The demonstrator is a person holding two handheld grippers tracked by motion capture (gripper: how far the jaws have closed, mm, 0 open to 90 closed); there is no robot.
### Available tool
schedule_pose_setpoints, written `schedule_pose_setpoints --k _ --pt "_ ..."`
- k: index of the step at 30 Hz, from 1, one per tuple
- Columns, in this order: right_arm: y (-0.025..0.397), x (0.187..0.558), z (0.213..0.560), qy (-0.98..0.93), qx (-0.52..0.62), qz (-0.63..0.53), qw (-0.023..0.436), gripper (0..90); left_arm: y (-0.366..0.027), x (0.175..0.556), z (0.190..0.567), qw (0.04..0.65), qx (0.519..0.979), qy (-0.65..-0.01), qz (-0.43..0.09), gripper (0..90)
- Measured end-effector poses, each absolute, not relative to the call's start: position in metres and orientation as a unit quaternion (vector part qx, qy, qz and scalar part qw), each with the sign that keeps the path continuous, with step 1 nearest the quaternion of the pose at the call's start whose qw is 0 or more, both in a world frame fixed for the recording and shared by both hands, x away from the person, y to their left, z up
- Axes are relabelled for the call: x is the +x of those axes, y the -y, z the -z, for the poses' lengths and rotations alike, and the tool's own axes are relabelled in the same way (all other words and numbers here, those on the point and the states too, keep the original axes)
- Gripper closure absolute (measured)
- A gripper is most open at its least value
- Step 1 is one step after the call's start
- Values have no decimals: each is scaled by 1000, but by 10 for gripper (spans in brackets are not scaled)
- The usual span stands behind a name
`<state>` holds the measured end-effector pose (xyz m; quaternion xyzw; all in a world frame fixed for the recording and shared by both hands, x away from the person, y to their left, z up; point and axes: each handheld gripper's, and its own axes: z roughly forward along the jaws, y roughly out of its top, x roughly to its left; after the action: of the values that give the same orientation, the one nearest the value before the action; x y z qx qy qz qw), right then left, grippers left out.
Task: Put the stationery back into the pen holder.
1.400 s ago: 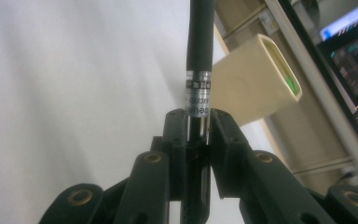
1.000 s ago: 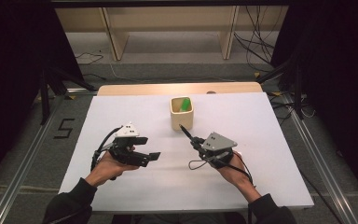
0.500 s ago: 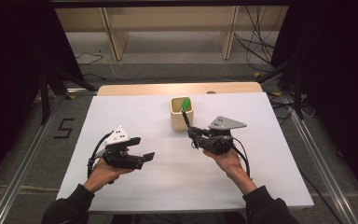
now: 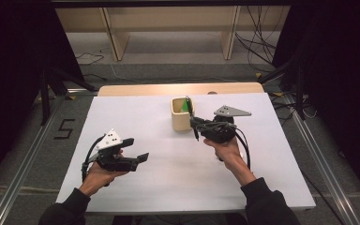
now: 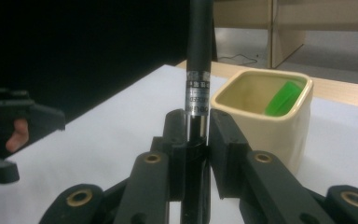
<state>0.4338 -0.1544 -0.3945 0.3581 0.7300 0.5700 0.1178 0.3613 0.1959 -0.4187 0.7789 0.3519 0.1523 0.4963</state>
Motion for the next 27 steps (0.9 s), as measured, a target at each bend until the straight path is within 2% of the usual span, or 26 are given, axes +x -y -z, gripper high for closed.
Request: schedule_pose_setpoints --k 10,27 --pt "153 453 382 -708 378 -588 103 779 -202 357 424 491 780 -353 -165 168" --pt "144 488 381 -695 413 -574 127 779 -210 351 428 497 766 -368 -177 163"
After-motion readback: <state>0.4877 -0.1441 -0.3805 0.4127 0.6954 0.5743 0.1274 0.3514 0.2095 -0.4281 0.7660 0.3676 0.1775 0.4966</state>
